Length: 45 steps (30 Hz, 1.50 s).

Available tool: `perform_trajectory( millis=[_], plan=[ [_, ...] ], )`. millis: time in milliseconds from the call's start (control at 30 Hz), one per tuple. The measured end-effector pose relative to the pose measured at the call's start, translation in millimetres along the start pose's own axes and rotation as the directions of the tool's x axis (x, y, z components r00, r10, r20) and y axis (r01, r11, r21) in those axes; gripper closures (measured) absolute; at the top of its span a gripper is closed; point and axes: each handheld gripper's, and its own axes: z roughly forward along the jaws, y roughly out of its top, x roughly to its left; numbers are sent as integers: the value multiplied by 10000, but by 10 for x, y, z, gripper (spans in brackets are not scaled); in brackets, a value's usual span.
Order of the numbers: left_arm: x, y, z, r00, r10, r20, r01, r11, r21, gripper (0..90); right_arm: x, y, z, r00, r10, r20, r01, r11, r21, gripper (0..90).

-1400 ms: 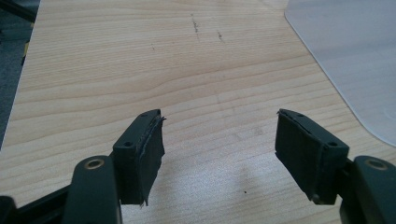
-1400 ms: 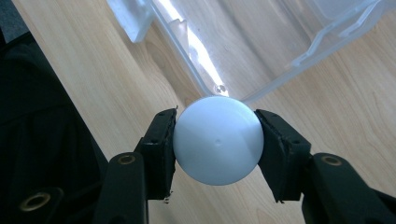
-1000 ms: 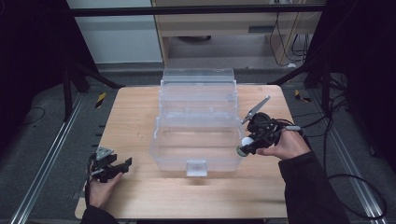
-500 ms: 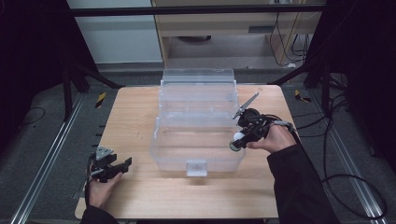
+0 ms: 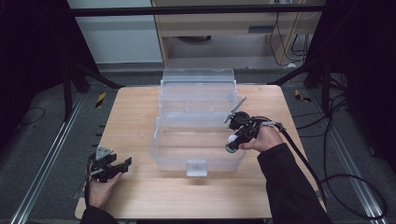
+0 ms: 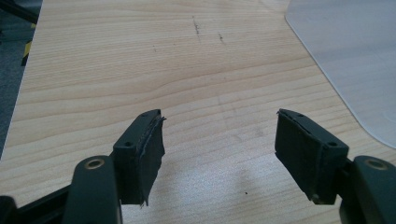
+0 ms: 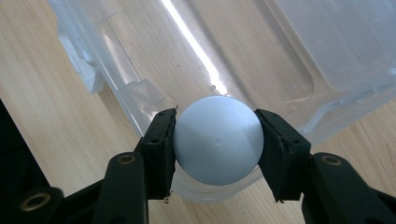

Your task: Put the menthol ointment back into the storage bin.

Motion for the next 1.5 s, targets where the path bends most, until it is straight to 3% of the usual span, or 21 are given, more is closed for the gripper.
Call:
perform_trajectory(
  millis=[200,300,767,1500],
  plan=[
    [0,1,-2,10000,9,-3,-9,10000,-7,321,7,6,81,9998,-180,86,179,9998,132,505],
    [0,1,-1,10000,16,0,-16,10000,0,321,-6,-24,110,10000,37,39,-38,9997,225,505],
    [-1,2,3,10000,55,-17,-55,10000,33,322,-50,-139,295,9999,96,-49,-94,9985,541,504],
    [-4,0,7,10000,46,-5,-46,10000,41,321,-35,-206,441,9996,49,-275,-29,9975,713,502]
  ],
)
